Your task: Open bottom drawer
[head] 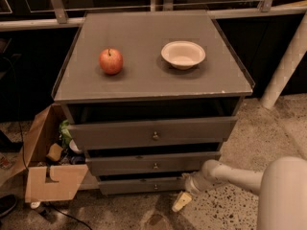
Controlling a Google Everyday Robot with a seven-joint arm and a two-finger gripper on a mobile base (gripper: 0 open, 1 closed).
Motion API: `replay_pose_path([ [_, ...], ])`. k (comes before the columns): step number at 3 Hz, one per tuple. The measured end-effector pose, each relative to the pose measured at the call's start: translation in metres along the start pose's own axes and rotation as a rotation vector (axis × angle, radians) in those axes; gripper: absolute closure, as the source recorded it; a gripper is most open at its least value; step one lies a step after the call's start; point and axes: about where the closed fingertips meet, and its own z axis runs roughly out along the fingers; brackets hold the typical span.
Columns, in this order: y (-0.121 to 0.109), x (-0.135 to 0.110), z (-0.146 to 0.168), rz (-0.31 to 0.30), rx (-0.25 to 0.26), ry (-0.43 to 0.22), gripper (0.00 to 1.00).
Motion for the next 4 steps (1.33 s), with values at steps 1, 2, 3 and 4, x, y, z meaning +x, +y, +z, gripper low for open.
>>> replay_pose_path([
  [1,-0.012,-0.003,-0.004,0.003,0.043,-0.017,0.0],
  [2,-0.012,-0.003,-0.004,0.003,0.043,-0.017,0.0],
  [3,-0.032,0.001,-0.006,0.01,0.079,-0.022,0.0],
  [4,-0.053,0.017,-0.015,0.042,0.131,-0.016,0.0],
])
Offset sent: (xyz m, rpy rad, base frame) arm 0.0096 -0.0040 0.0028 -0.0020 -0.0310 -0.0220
